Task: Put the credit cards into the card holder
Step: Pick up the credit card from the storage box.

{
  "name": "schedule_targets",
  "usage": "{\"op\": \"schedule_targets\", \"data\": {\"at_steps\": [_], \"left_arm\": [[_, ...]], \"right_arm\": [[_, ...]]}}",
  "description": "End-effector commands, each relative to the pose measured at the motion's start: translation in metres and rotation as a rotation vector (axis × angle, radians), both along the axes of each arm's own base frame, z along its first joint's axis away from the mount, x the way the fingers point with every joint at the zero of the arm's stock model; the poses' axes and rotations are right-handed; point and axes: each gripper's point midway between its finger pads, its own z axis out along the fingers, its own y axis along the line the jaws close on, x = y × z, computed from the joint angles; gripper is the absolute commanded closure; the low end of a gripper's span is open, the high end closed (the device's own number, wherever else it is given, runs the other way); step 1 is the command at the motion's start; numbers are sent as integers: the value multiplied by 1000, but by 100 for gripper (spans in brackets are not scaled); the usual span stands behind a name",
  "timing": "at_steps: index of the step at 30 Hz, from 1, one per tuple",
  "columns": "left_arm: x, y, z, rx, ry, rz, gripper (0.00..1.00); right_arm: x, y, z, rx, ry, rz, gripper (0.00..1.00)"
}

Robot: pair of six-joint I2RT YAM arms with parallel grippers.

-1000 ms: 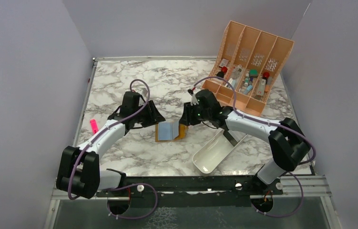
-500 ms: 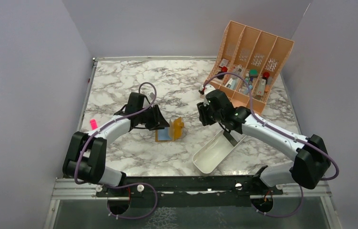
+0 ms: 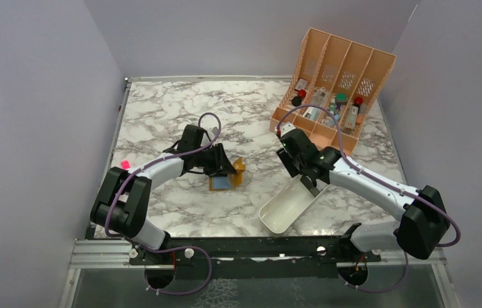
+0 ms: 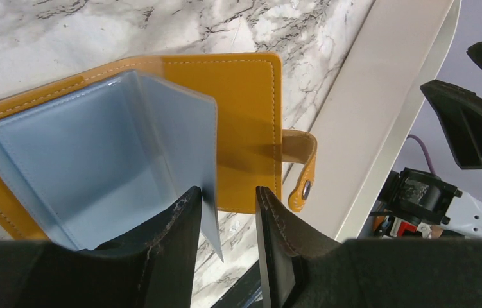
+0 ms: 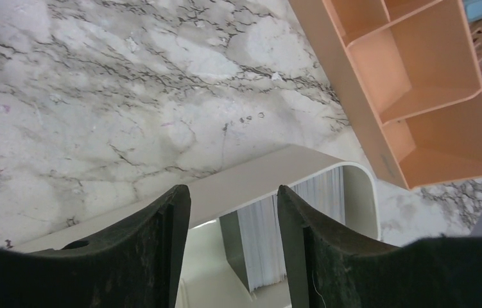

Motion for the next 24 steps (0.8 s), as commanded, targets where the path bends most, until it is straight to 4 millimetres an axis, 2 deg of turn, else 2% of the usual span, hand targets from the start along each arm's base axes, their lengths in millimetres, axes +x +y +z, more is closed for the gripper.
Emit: {"op": "schedule_targets", "data": {"at_steps": [1,9,17,24], "left_arm": [[8,-10,13,-53,-38,-19,61],[11,-16,20,-79,-49,-14,61],[15,-30,17,-71,-44,-28,60],[15,-33,10,-52,-33,-27,59]], "right_arm": [[6,-23,10,-126,-50,-22,42],[-3,-38,16,-253,-21,96,39],[-18,-53,-17,-348,55,163,36],[-18,-60,-31,-400,66,170,35]]}}
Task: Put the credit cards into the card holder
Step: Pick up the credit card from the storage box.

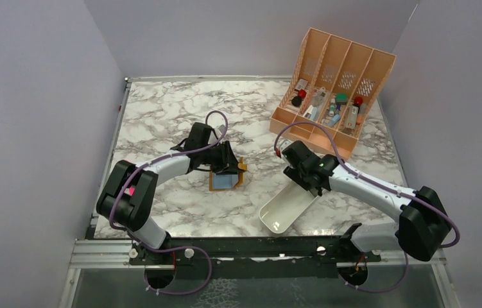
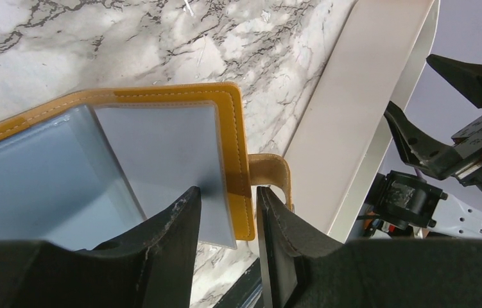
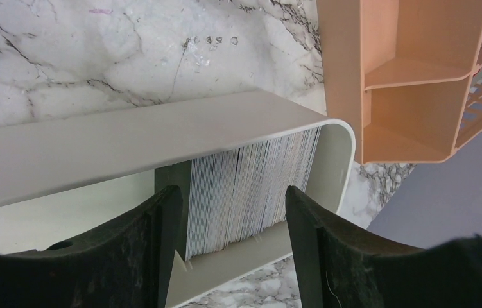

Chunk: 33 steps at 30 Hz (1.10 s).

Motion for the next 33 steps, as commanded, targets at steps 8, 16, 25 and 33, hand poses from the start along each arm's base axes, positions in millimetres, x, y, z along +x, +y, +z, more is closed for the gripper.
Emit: {"op": "schedule_targets", "data": {"at_steps": [8,16,25,33], "left_arm": [[10,-5,0,3,-26,2,59],[9,-5,-3,7,-19,2,59],[9,-3,-2,17,-25,3,59],[10,-3,-2,17,-26,4,59]], "right_arm": [[1,-11,-20,-86,5,25,35],[13,-15,-25,-120,-51,5,37],[20,-12,-4,-94,-101,-5,53],[22,-10,9,-66,-127,-8,61]]}}
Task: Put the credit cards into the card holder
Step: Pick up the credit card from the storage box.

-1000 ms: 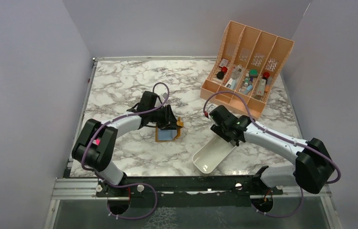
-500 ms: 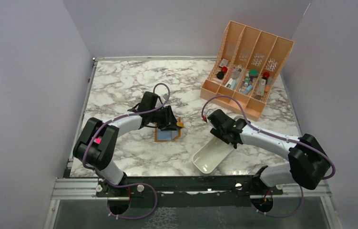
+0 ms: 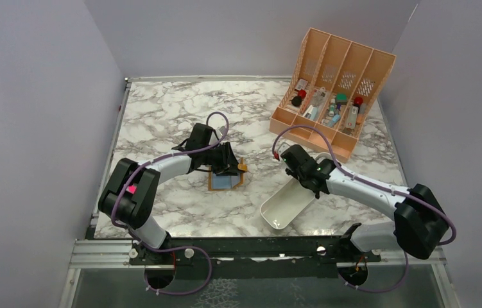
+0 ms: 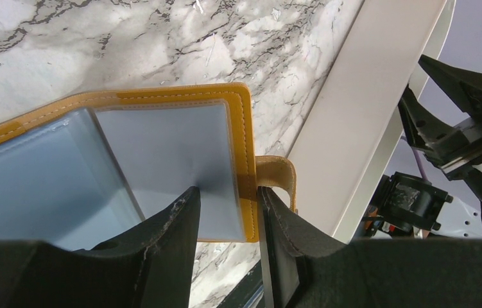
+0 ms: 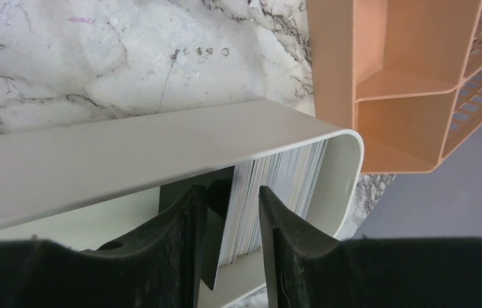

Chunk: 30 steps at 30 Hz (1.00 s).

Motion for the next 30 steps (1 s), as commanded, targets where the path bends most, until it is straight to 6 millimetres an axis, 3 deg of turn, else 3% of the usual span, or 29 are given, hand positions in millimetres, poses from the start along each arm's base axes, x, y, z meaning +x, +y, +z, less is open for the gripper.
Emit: {"op": "schedule_targets", "data": {"at_steps": [1,12,30], "left_arm": [[9,-2,5,7,-41,4,59],[10,-1,5,16,-38,13,59],[12,-3,2,27,-33,24,58]], "right_arm": [[12,-2,23,3,-78,-23,63],[8,8,27,61,-41,-4,85],[-9,26,57,215,30,10,94]]}}
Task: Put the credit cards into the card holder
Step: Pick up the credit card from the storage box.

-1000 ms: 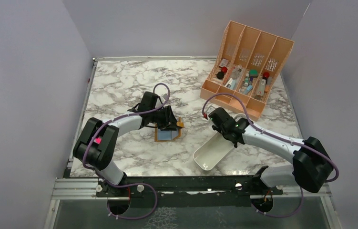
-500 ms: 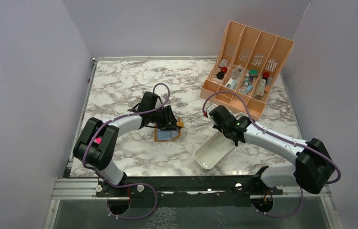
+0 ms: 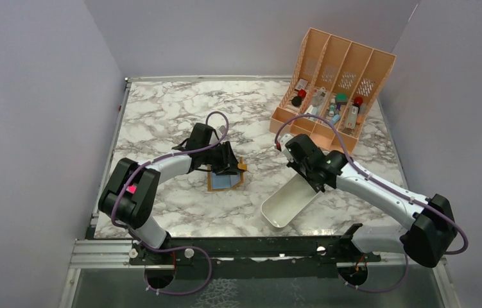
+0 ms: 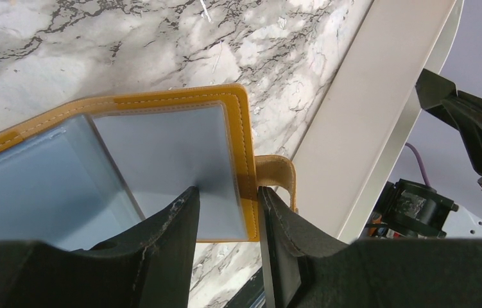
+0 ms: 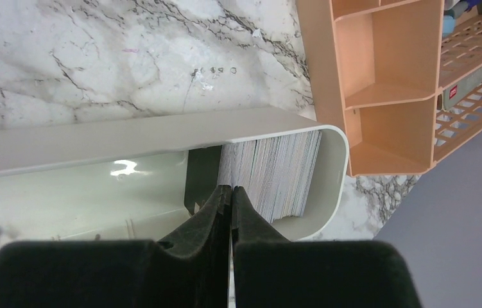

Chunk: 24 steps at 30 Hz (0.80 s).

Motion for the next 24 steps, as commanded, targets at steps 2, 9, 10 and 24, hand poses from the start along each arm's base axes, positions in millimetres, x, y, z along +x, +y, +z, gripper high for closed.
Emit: {"op": "schedule_targets", "data": {"at_steps": [2,9,10,24], "left_arm": [[9,-5,5,9,-26,6,58],[9,-5,5,11,-27,7,58],[9,-6,5,11,-29,7,58],[21,-12,8,24,-50,27,60]], "right_arm": [[-5,5,11,64,13,-13,94],[-2,0,18,59,-19,-56,94],[-2,-2,20,59,-24,-73,94],[22,67,95,521,-25,-357,99]]}}
